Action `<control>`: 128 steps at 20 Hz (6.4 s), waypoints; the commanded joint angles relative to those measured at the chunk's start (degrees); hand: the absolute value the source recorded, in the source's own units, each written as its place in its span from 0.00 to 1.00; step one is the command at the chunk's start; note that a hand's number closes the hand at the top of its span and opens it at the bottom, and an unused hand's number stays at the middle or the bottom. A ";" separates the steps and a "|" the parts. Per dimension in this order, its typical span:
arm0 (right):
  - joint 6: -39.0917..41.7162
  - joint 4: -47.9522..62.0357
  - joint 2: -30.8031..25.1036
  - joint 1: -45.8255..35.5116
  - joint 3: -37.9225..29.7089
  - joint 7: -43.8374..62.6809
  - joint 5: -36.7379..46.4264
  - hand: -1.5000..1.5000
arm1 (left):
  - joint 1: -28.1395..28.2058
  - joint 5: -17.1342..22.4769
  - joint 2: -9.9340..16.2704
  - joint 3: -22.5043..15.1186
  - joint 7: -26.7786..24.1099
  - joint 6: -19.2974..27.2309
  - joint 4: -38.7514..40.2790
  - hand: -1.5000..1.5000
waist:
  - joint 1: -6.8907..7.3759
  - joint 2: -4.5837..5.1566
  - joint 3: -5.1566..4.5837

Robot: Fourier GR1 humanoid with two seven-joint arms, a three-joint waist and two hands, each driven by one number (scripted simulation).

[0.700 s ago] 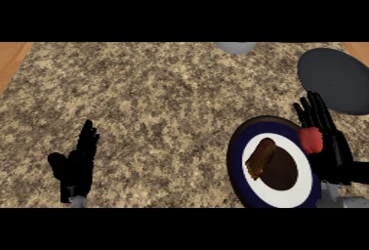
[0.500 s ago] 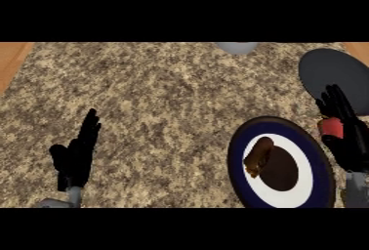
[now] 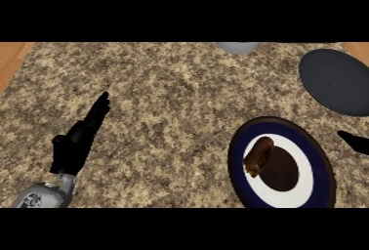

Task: Pick the bell pepper from the plate and place it in the pan

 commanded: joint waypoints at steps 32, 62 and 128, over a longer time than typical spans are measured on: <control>44.04 -3.01 -13.19 -32.78 27.49 63.72 -22.10 0.00 | -5.06 -0.27 -0.30 3.29 5.92 -6.16 -0.44 0.50 | 1.64 -0.44 0.14; 41.70 2.34 -2.11 -31.64 39.08 54.86 -16.79 1.00 | -0.10 -4.04 -4.09 5.59 3.88 -8.79 -1.74 0.50 | 0.41 -0.39 0.25; -1.10 64.14 1.53 -42.63 -4.52 -56.11 19.12 1.00 | -3.80 -9.21 -10.25 8.61 6.40 -13.75 -1.46 0.50 | 3.55 0.98 0.56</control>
